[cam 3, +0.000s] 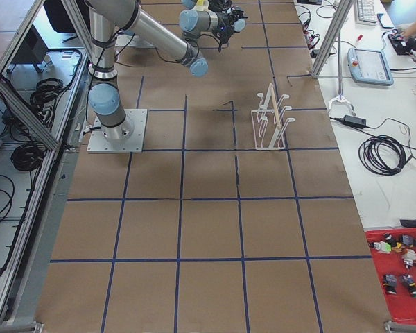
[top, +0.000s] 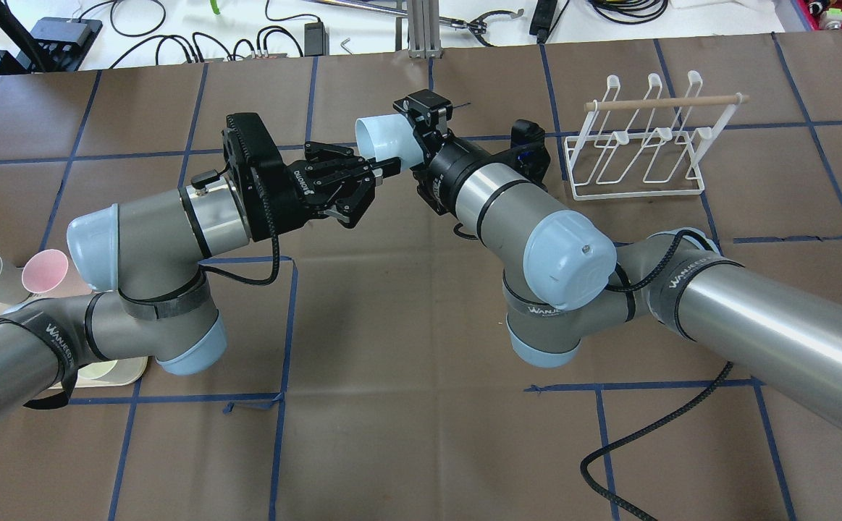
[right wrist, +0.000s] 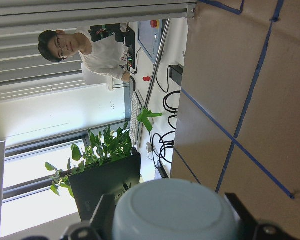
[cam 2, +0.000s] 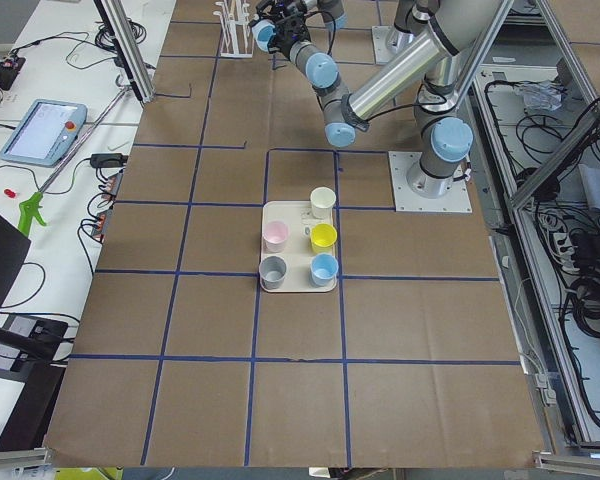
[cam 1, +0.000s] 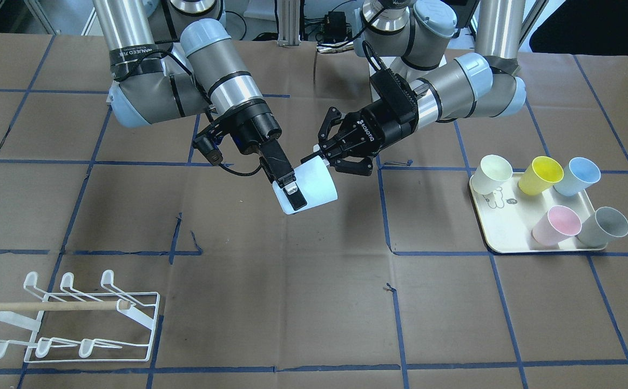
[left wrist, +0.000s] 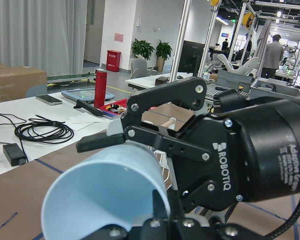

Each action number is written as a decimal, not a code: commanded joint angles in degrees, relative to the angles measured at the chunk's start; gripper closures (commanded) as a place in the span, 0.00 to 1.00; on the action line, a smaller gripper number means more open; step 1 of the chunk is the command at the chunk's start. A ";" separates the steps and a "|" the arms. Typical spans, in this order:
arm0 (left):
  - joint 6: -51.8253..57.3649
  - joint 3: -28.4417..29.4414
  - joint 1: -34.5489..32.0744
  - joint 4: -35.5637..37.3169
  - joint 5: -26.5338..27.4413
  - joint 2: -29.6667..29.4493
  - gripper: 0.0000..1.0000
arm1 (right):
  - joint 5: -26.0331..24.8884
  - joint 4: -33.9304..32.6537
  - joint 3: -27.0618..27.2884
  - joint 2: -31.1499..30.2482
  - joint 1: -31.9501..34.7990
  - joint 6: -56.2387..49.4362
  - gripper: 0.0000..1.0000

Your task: Transfer IKEA cup to right arm and place on rack

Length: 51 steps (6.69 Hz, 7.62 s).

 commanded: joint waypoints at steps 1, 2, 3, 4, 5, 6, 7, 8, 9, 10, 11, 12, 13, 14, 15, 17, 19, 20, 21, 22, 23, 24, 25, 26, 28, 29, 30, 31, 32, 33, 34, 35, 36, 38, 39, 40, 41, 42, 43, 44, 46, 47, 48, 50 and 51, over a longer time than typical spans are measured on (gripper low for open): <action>0.17 0.18 0.09 0.35 0.25 0.01 0.80 | 0.10 0.01 0.00 0.00 0.00 0.10 0.45; -0.08 0.27 0.09 1.66 0.60 -0.25 0.65 | 0.19 0.01 0.00 -0.09 0.00 0.10 0.51; -2.00 0.36 0.26 1.76 0.69 -0.34 0.49 | 0.36 0.01 0.00 -0.09 0.00 0.10 0.53; -4.98 0.88 0.61 1.76 0.60 -0.34 0.41 | 0.45 0.01 0.00 -0.09 0.00 0.10 0.56; -5.44 0.72 0.88 1.76 0.34 -0.95 0.26 | 0.45 0.01 -0.09 -0.09 0.00 0.18 0.58; -6.32 1.15 1.40 1.76 0.25 -1.74 0.14 | 0.54 0.01 -0.09 -0.09 0.00 0.18 0.59; -7.72 1.15 4.28 2.02 -0.19 -1.74 0.03 | 0.54 0.01 -0.18 -0.17 -0.09 0.27 0.65; -7.73 1.07 10.05 2.72 -1.50 -0.96 0.01 | 0.45 -0.08 -0.18 -0.18 -0.09 0.19 0.68; -7.73 0.89 15.68 4.21 -7.60 -1.13 0.01 | 0.11 -0.08 -0.27 -0.09 -0.61 -0.34 0.73; -7.73 1.06 18.34 4.66 -8.18 -1.04 0.01 | 0.19 -0.25 -1.66 0.52 -1.48 -0.69 0.74; -7.82 1.41 18.46 4.40 -7.49 -1.13 0.01 | 0.19 -0.25 -2.80 0.61 -3.41 -0.78 0.75; -7.91 2.63 18.46 3.79 -6.97 -1.39 0.01 | 0.10 0.09 -3.08 0.44 -5.25 -0.96 0.75; -11.30 5.26 18.28 2.65 1.13 -1.74 0.01 | 0.01 0.01 -3.08 0.44 -7.53 -1.05 0.75; -13.69 9.37 17.32 -3.28 7.65 -1.22 0.01 | 0.01 0.10 -3.34 0.27 -10.78 -3.66 0.77; -13.71 13.94 15.31 -11.08 16.59 -0.96 0.01 | 0.19 0.18 -4.82 0.44 -13.77 -7.95 0.78; -13.89 27.88 6.12 -37.72 40.46 0.09 0.01 | -1.64 0.27 -8.16 2.27 -16.69 -24.51 0.79; -15.98 43.18 -0.07 -71.18 54.51 0.28 0.01 | -10.14 0.19 -12.72 5.70 -18.01 -40.78 0.85; -19.91 46.38 -1.13 -84.85 57.61 0.71 0.01 | -12.10 0.19 -13.96 7.54 -18.28 -49.47 0.89; -21.17 46.68 -1.58 -96.12 57.81 2.72 0.01 | -12.03 0.10 -15.11 8.95 -19.50 -57.57 0.91; -21.01 46.68 -1.49 -106.85 59.38 5.09 0.01 | -12.03 0.10 -16.43 10.27 -20.47 -67.13 0.91; -20.31 45.64 -1.49 -110.96 63.40 7.29 0.01 | -12.20 -0.08 -17.05 11.41 -20.74 -76.71 0.91; -20.30 44.15 -1.06 -111.00 63.79 8.70 0.01 | -12.29 -0.17 -16.97 11.60 -21.26 -84.90 0.92; -20.04 42.83 -0.36 -111.09 63.97 9.50 0.01 | -12.20 -0.25 -17.14 11.78 -21.88 -90.20 0.93; -18.73 41.42 1.56 -111.61 64.58 11.07 0.01 | -11.94 -1.04 -17.32 12.91 -22.75 -93.39 0.94; -9.20 32.41 10.41 -111.62 64.76 17.47 0.01 | -12.03 -7.70 -17.41 17.12 -23.11 -96.75 0.94; -2.35 26.70 15.59 -110.92 64.58 21.42 0.01 | -12.03 -7.99 -17.14 17.57 -23.20 -96.76 0.94; 2.50 22.90 20.43 -109.09 64.76 23.46 0.01 | -12.11 -8.51 -17.05 18.10 -23.11 -96.76 0.94; 5.33 19.64 24.39 -106.20 67.37 24.09 0.01 | -12.03 -10.78 -16.18 19.06 -23.20 -96.67 0.94; 8.41 16.56 26.87 -102.60 68.53 24.10 0.01 | -12.46 -12.54 -16.00 20.12 -23.20 -96.67 0.94; 9.39 14.62 27.16 -100.65 68.54 24.10 0.01 | -12.47 -12.56 -15.91 20.13 -23.20 -96.58 0.93; 9.14 13.21 27.07 -98.19 68.45 23.14 0.01 | -12.47 -12.56 -15.30 20.30 -23.29 -96.58 0.91; 9.05 10.32 26.98 -93.73 68.10 21.56 0.01 | -12.55 -12.38 -13.99 20.30 -23.81 -96.50 0.80; 8.97 6.03 26.98 -87.16 67.92 20.24 0.01 | -12.55 -12.38 -13.63 20.39 -23.90 -96.58 0.76; 8.97 -0.76 26.98 -76.41 67.84 17.08 0.01 | -12.47 -12.47 -13.80 20.83 -23.90 -96.58 0.66; 9.05 -1.30 26.98 -76.20 67.92 16.19 0.01 | -12.55 -12.56 -13.98 20.92 -23.90 -96.32 0.35; 9.05 -1.39 26.98 -76.28 68.01 15.66 0.01 | -12.64 -12.56 -14.24 20.74 -23.82 -96.06 0.01; 9.14 -1.31 26.98 -76.28 68.53 14.61 0.01 | -12.64 -12.47 -14.24 20.74 -23.73 -96.32 0.00; 9.23 -1.22 26.98 -76.28 68.54 14.34 0.01 | -12.73 -12.47 -14.24 20.66 -23.55 -96.41 0.00; 9.32 -1.31 26.98 -76.37 68.71 14.17 0.10 | -12.64 -12.47 -14.33 20.48 -23.47 -96.32 0.00; 9.49 -1.22 26.98 -76.37 68.89 14.25 0.32 | -12.56 -11.95 -14.42 20.13 -23.38 -96.41 0.00; 9.49 -1.22 27.07 -76.72 71.43 14.16 0.84 | -12.21 -11.94 -14.42 18.12 -23.12 -95.88 0.00; 9.58 -1.13 27.07 -76.81 71.53 14.25 0.98 | -12.03 -11.68 -14.16 15.76 -22.07 -95.88 0.00; 9.67 -0.61 27.16 -76.90 71.44 14.43 1.00 | -11.85 -8.03 -14.07 12.95 -21.88 -95.79 0.00; 9.76 1.66 26.29 -76.99 71.09 15.48 1.00 | -11.68 -4.13 -12.23 6.62 -20.49 -89.95 0.00; 9.76 6.29 24.89 -79.42 71.00 15.13 1.00 | -11.50 -3.51 -9.44 3.81 -18.39 -84.16 0.00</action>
